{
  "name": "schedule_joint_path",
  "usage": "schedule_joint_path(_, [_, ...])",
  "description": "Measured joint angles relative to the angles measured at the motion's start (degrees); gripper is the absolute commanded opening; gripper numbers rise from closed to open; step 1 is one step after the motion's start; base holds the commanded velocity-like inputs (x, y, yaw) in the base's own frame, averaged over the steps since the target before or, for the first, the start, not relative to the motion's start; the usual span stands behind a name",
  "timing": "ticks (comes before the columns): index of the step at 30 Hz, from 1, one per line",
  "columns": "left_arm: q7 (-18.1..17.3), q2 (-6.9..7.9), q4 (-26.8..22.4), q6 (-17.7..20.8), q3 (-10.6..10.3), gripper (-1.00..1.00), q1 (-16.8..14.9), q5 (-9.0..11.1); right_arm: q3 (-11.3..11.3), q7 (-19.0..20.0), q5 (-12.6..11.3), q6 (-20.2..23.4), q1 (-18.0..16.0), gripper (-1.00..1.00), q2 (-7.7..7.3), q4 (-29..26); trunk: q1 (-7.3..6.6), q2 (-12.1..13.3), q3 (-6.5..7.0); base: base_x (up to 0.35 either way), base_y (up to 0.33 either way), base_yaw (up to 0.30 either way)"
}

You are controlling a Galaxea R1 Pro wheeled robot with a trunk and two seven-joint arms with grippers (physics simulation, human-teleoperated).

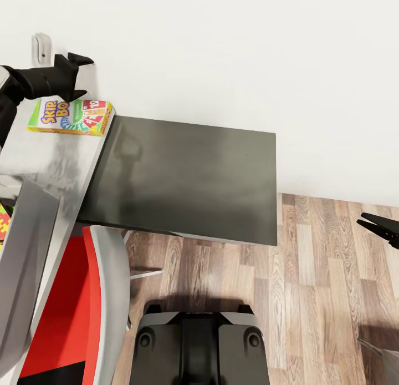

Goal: Put all the toys in the child's room - the three board games (two on the bed and one on the table), the two jigsaw puzzles on the table, and the tennis ball on the table - inside the toy box on the table in the child's room.

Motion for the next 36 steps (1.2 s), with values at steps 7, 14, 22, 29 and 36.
schedule_joint_path(7, [0.0,0.73,-1.4,0.04,0.05,1.0,0.01,-0.03,0.0,-0.03,0.03,0.0,0.03,1.0,0.0,0.0,0.0,0.0,0.0,0.0,0.0,0.0])
schedule_joint_path(14, [0.05,2.22,-1.87,0.02,0.05,1.0,0.01,-0.03,0.06,-0.04,0.07,0.0,-0.01,1.0,0.0,0.0,0.0,0.0,0.0,0.0,0.0,0.028])
schedule_joint_path(22, [0.13,3.6,-2.05,0.02,0.03,1.0,0.02,-0.04,0.09,-0.12,0.09,0.0,-0.01,1.0,-0.01,-0.01,0.0,0.0,0.0,0.0,0.0,0.18])
schedule_joint_path(29, [0.15,4.05,-2.07,0.02,-0.02,1.0,0.01,-0.04,0.09,-0.13,0.09,0.0,0.0,1.0,0.0,-0.01,0.0,0.0,0.0,0.0,0.0,0.164])
schedule_joint_path(36, [0.16,4.24,-2.08,0.02,-0.04,1.0,0.01,-0.04,0.09,-0.13,0.09,0.0,0.0,1.0,0.0,0.0,0.0,0.0,0.0,0.0,0.0,0.064])
